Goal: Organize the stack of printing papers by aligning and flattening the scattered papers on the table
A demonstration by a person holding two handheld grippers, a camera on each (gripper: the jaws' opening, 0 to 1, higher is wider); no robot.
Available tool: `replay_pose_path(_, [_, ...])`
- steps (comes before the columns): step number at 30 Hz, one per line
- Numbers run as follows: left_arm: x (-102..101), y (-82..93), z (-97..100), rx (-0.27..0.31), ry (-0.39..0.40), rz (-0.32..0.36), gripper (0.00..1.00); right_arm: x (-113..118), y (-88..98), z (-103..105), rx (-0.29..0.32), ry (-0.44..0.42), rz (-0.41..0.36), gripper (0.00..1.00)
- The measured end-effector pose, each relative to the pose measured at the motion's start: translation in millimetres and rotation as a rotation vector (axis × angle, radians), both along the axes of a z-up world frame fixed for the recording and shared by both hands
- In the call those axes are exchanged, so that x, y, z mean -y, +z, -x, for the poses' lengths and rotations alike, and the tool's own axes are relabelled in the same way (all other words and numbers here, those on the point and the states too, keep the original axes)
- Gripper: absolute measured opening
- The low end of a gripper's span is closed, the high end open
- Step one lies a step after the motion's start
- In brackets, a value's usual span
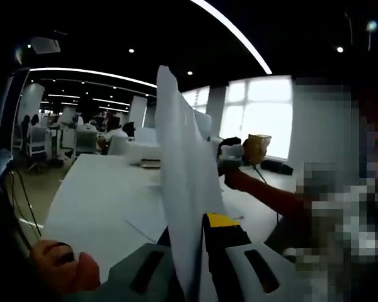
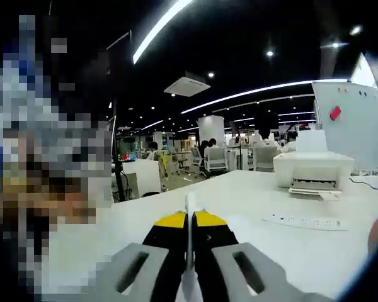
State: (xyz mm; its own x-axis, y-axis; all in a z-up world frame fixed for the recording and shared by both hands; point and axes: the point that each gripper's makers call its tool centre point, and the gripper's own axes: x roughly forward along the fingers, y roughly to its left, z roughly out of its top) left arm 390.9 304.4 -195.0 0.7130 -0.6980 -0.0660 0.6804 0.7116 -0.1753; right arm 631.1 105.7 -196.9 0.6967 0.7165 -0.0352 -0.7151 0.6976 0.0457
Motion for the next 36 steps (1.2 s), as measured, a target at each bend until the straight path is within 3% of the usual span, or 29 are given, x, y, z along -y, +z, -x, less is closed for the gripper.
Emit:
replay_pose_path(9, [5, 0.7, -4.3, -0.006, 0.002, 0.018, 0.06, 8, 43.3, 31, 0.085, 0.016, 0.005, 0.0])
replay_pose_path(16, [12, -4.3, -10.8, -0.016, 0.002, 0.034, 0.06, 4, 100.5, 74, 0.197, 0.055, -0.033, 0.0])
replay_pose_path(23, [15, -18.2, -21.9, -0.06, 0.004, 0.073, 0.06, 10, 154.1, 110, 0.289, 0.068, -0.024, 0.0])
replay_pose_path(32, [17, -36.0, -32.7, -0.1, 0.014, 0.091, 0.06, 19, 192.4, 147, 0.301, 0.148, -0.043, 0.0])
replay_pose_path(36, [12, -37.2, -35.6, -0.104, 0.024, 0.094, 0.06, 24, 193.1, 173, 0.238, 0.226, -0.005, 0.0])
